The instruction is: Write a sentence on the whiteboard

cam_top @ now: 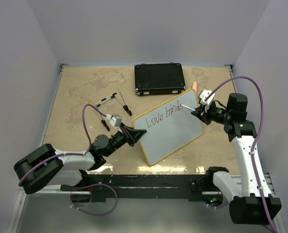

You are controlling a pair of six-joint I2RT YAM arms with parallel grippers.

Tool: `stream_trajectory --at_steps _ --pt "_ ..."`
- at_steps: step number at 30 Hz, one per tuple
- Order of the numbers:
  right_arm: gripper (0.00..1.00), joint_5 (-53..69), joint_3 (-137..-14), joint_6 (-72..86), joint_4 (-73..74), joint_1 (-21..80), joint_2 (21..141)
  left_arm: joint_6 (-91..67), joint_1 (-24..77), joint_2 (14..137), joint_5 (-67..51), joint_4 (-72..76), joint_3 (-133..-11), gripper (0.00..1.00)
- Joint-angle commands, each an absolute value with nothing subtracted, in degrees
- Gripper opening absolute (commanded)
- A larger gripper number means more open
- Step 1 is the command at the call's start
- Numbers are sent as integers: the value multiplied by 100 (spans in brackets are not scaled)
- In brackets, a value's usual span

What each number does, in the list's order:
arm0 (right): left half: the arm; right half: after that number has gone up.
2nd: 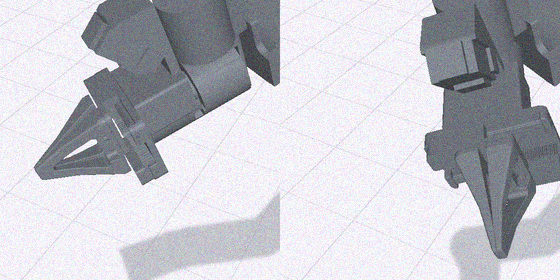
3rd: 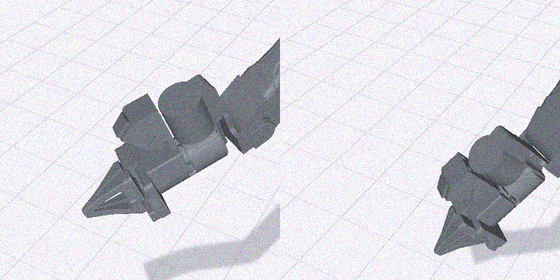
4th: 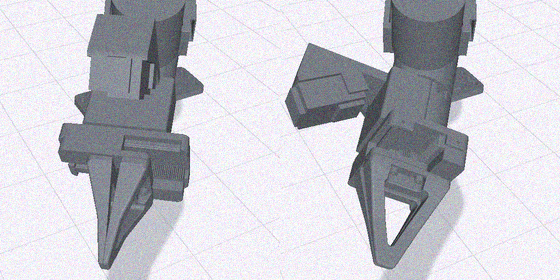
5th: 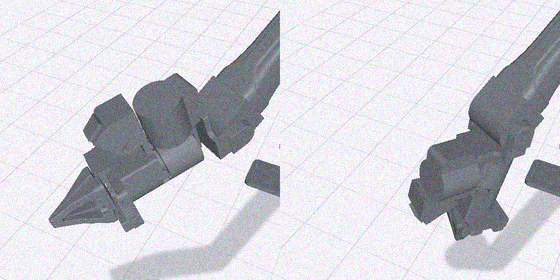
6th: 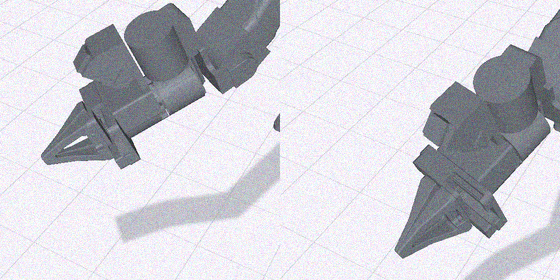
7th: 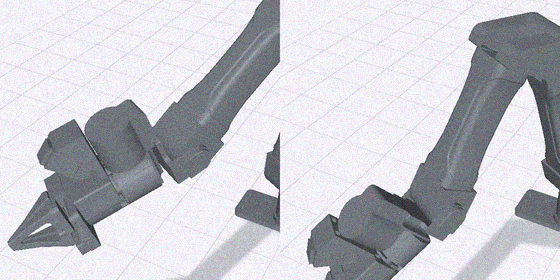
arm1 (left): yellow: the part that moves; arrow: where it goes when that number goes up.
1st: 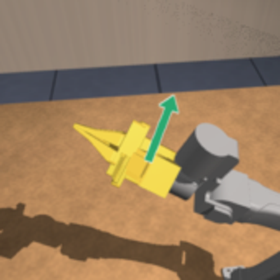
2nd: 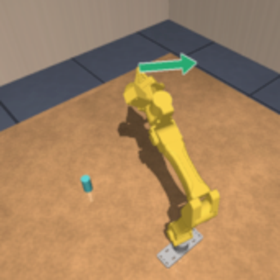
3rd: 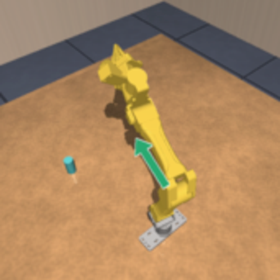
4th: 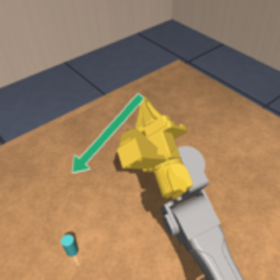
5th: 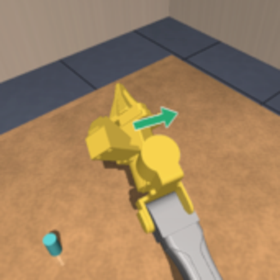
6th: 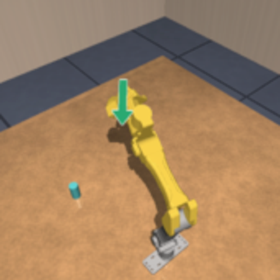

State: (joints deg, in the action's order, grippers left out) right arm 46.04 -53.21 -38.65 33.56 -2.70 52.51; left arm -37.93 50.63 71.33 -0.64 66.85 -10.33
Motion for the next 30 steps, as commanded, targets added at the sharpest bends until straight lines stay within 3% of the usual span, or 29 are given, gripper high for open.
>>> stream_trajectory --at_steps 1,9,19,30 --pt "0 4449 -5422 -3964 3410 -299 5282 -3410 5106 7181 -343 5871 -1090 0" --pt "0 3885 -5572 -3726 3181 -308 5194 -3419 5106 7190 -299 5818 -1099 0" --pt "0 4693 -5915 -4807 4226 -264 5440 -3586 5098 7312 -308 6012 -1239 0" --pt "0 4965 -5528 -5501 4658 1204 5502 -3929 5106 7989 -18 6767 -1538 0"
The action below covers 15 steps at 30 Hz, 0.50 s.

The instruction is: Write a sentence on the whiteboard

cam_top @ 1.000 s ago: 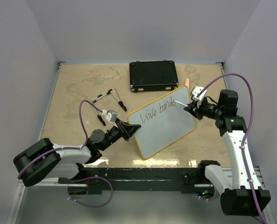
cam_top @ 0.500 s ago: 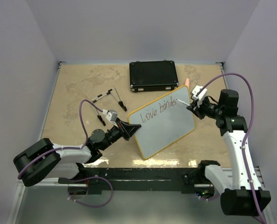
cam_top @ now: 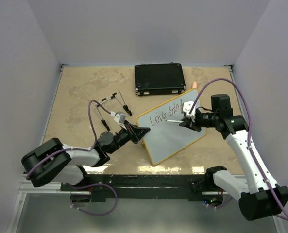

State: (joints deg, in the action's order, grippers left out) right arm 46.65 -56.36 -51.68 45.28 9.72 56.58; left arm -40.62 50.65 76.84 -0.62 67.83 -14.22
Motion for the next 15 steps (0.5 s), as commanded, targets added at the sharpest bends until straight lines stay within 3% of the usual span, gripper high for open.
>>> stream_trajectory --at_steps 1,15 --pt "0 5001 -5494 -5519 4667 1213 5502 -3946 5098 8085 -9 6846 -1564 0" --pt "0 4975 -5194 -5484 4465 1371 5467 -3788 5115 8341 404 7058 -1714 0"
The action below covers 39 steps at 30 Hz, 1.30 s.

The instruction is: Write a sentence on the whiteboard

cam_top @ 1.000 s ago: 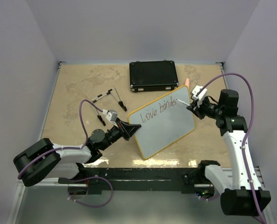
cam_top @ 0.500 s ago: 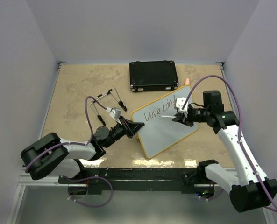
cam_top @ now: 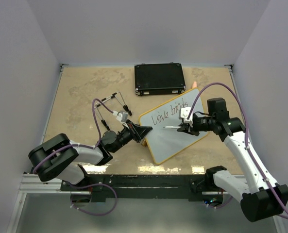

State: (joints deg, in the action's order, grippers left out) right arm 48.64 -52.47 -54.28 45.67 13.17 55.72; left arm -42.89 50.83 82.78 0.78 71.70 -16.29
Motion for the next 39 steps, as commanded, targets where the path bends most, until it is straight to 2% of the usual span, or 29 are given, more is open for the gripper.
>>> stream_trajectory --at_steps 1,12,22,39 --pt "0 4957 -5194 -5484 4456 1388 5475 -3788 5115 8341 430 7058 -1705 0" --pt "0 4852 -5159 -5660 4483 1529 5432 -3691 5159 8218 720 7075 -1644 0" --pt "0 4492 -5115 -5564 4325 2100 5475 -3498 5353 8051 1186 6935 -1635 0" --pt "0 4210 -5054 -5291 4070 2363 5440 -3498 5405 8156 1274 7075 -1661 0"
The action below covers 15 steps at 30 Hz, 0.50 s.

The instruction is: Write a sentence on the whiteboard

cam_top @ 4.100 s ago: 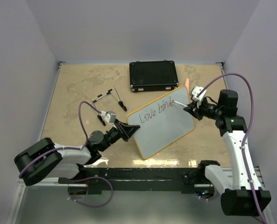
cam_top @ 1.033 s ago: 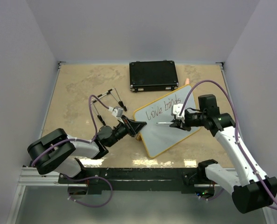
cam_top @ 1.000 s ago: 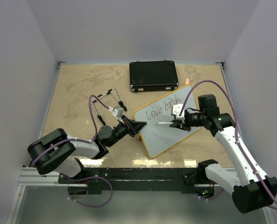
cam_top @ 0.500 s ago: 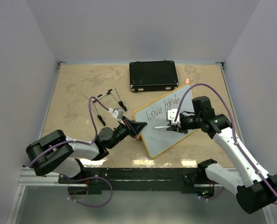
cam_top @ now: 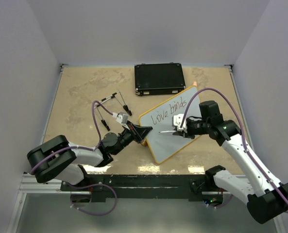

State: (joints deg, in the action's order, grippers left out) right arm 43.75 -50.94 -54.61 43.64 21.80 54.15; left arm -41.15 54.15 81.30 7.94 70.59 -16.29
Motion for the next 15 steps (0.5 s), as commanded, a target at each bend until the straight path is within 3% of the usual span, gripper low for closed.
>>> stream_trajectory --at_steps 1,15 --pt "0 4201 -5054 -5274 4035 2399 5458 -3507 5414 8148 1283 7066 -1661 0" --pt "0 3349 -4790 -4606 3261 2927 5722 -3498 5449 8227 1310 7110 -1687 0"
